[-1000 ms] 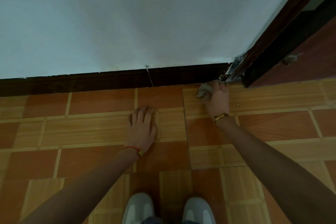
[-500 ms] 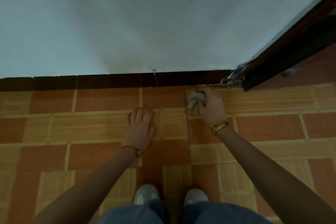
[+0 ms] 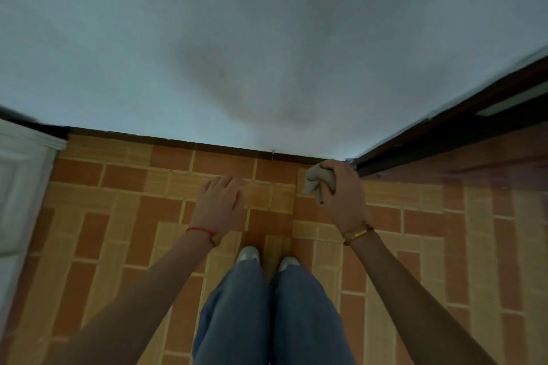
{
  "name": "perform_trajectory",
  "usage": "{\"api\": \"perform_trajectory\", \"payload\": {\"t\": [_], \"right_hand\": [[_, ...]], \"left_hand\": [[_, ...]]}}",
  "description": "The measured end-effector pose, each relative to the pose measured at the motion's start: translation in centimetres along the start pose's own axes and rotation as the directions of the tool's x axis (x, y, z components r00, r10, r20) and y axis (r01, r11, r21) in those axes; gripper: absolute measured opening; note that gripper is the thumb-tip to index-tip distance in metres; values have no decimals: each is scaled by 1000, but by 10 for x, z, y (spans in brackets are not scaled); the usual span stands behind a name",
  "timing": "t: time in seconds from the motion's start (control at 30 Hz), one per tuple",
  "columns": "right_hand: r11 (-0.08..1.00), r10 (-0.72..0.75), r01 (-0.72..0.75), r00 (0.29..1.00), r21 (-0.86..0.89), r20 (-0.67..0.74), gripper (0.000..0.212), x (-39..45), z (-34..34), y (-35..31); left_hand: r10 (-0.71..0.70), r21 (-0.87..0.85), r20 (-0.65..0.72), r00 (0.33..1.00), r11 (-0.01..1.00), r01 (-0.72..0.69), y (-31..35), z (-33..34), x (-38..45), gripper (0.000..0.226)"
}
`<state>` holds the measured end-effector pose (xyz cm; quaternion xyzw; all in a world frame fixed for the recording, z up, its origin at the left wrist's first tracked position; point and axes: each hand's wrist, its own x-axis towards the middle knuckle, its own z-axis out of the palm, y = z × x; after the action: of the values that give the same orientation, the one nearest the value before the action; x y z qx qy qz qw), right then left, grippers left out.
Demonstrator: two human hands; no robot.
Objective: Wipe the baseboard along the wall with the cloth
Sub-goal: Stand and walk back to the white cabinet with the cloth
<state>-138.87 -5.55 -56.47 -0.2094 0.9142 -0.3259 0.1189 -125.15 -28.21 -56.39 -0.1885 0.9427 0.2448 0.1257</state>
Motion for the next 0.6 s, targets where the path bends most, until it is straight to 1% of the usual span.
{"api": "perform_trajectory", "payload": {"t": [0.13, 0.33, 0.47, 0.6], "right_hand": [[996, -82, 82, 996, 29, 21, 25, -25, -87, -98], [988, -151, 148, 986, 51, 66, 28, -54, -186, -217], [976, -216, 212, 974, 59, 71, 26, -69, -229, -273], [963, -264, 258, 962, 77, 74, 28, -79, -258, -304]], "left_hand": [[-15, -13, -73, 997, 1000, 14, 42, -111, -60, 46], [-73, -37, -154, 985, 997, 68, 91, -251, -143, 49], [-104, -63, -201, 974, 994, 93, 111, -309, -189, 46], [-183, -117, -283, 942, 981, 155, 125, -341, -227, 47]]}}
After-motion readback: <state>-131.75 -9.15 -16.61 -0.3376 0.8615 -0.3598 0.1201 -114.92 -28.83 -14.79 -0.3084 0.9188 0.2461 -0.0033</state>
